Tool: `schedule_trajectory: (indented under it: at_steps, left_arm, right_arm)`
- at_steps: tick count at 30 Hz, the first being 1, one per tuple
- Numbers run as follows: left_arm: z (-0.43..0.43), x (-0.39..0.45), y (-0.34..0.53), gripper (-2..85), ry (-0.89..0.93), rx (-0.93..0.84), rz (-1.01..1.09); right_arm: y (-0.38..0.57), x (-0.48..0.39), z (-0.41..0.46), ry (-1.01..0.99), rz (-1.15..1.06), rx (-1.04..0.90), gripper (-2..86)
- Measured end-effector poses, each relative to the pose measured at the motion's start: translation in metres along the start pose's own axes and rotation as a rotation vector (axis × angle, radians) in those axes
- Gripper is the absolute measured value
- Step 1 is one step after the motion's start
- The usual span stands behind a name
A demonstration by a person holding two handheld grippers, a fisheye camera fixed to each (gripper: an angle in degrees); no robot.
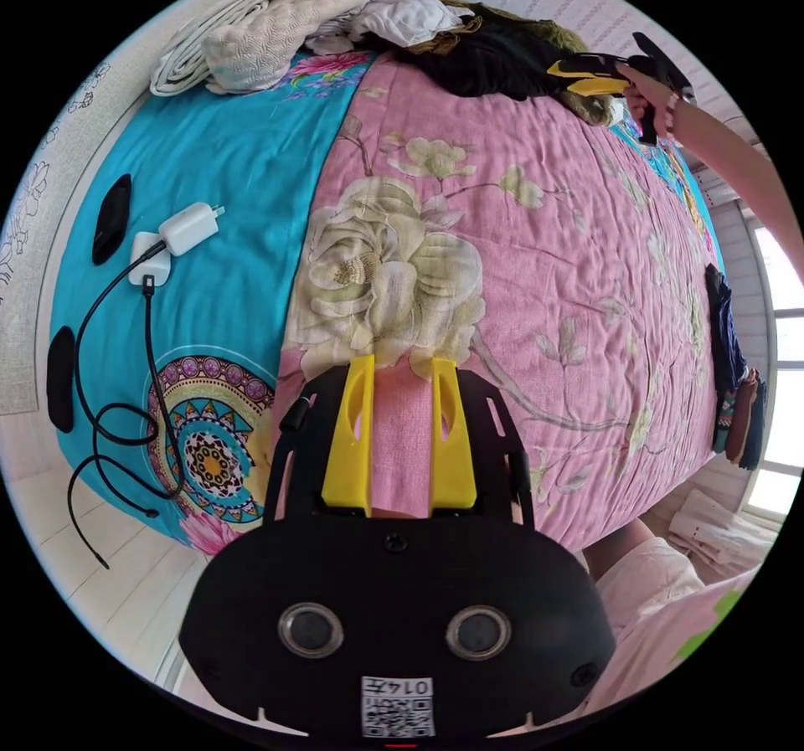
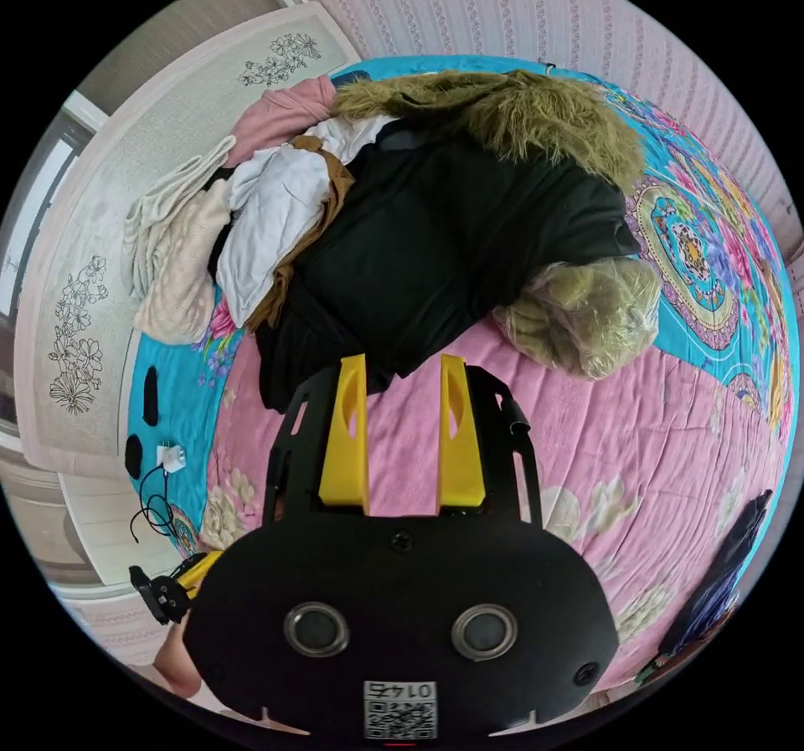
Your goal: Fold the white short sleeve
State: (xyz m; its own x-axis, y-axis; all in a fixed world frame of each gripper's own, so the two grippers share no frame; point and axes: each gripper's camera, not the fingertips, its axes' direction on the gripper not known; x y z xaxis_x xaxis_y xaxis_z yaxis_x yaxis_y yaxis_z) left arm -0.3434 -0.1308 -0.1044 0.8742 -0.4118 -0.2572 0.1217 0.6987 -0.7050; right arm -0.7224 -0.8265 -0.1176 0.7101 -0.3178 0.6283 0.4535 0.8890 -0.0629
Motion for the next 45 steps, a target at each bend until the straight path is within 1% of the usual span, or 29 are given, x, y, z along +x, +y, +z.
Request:
schedule_trajectory:
  at_steps: [3, 6, 8, 11, 13, 15, 16, 17, 18, 19, 20, 21, 22, 24, 26, 30, 32, 34, 35, 38, 42, 45]
  left_arm:
    - [-0.011, -0.009, 0.004, 10.4, -0.014, 0.009, 0.007]
    - [-0.021, -0.019, 0.007, 10.4, -0.011, 0.010, -0.001]
    - [-0.027, -0.024, 0.008, 10.4, -0.013, 0.007, -0.002]
    - [-0.036, -0.031, 0.010, 10.4, -0.015, 0.002, -0.001]
    - [-0.043, -0.037, 0.011, 10.4, -0.014, -0.002, 0.002]
    - [-0.048, -0.041, 0.012, 10.4, -0.016, -0.004, 0.007]
    - [-0.051, -0.044, 0.013, 10.4, -0.015, -0.007, 0.008]
    - [-0.052, -0.045, 0.013, 10.4, -0.015, -0.008, 0.009]
    - [-0.055, -0.047, 0.014, 10.4, -0.012, -0.009, 0.009]
    - [-0.058, -0.050, 0.014, 10.4, -0.009, -0.008, 0.007]
    - [-0.059, -0.051, 0.015, 10.4, -0.007, -0.008, 0.007]
    - [-0.062, -0.054, 0.016, 10.4, -0.003, -0.008, 0.009]
    - [-0.064, -0.056, 0.017, 10.4, 0.001, -0.008, 0.012]
    - [-0.068, -0.060, 0.017, 10.4, 0.010, -0.010, 0.010]
    - [-0.071, -0.063, 0.018, 10.4, 0.019, -0.014, 0.010]
    - [-0.077, -0.069, 0.020, 10.4, 0.035, -0.016, 0.024]
    - [-0.079, -0.071, 0.021, 10.4, 0.045, -0.013, 0.028]
    - [-0.082, -0.074, 0.022, 10.4, 0.059, -0.011, 0.030]
    - [-0.082, -0.075, 0.022, 10.4, 0.062, -0.011, 0.030]
    - [-0.085, -0.076, 0.024, 10.3, 0.067, -0.008, 0.022]
    - [-0.089, -0.073, 0.026, 10.3, 0.057, -0.005, 0.019]
    - [-0.091, -0.071, 0.026, 10.2, 0.052, -0.017, 0.019]
  right_arm:
    - [-0.016, 0.005, 0.014, -0.034, 0.069, 0.029, 12.5]
    - [-0.028, 0.012, 0.025, -0.100, 0.103, 0.011, 11.0]
    - [-0.036, 0.017, 0.029, -0.173, 0.116, 0.009, 8.1]
    - [-0.041, 0.013, 0.021, -0.156, 0.078, 0.054, 5.9]
    - [-0.044, 0.006, 0.016, -0.118, 0.047, 0.078, 6.8]
    - [-0.047, -0.003, 0.008, -0.062, 0.050, 0.119, 8.5]
    - [-0.049, -0.010, -0.001, -0.030, 0.043, 0.179, 9.4]
    - [-0.048, -0.019, -0.012, 0.007, 0.037, 0.280, 9.6]
    - [-0.048, -0.024, -0.017, 0.011, 0.024, 0.328, 9.7]
    - [-0.051, -0.038, -0.022, -0.009, -0.037, 0.387, 9.4]
    - [-0.059, -0.054, -0.018, -0.058, -0.134, 0.378, 9.4]
    - [-0.065, -0.062, -0.014, -0.070, -0.175, 0.346, 9.4]
    - [-0.078, -0.076, -0.001, -0.075, -0.220, 0.266, 10.0]
    - [-0.092, -0.084, 0.013, -0.106, -0.198, 0.220, 11.3]
    - [-0.107, -0.083, 0.026, -0.182, -0.115, 0.220, 12.2]
    - [-0.120, -0.085, 0.043, -0.220, -0.081, 0.187, 13.1]
    - [-0.122, -0.082, 0.061, -0.330, -0.015, 0.112, 12.4]
    - [-0.115, -0.081, 0.065, -0.353, 0.051, 0.136, 10.4]
    - [-0.109, -0.081, 0.062, -0.349, 0.055, 0.162, 7.4]
    - [-0.091, -0.084, 0.047, -0.356, -0.005, 0.233, 2.5]
    - [-0.072, -0.092, 0.008, -0.355, -0.127, 0.308, 0.8]
    - [-0.045, -0.107, -0.042, -0.379, -0.279, 0.389, 0.2]
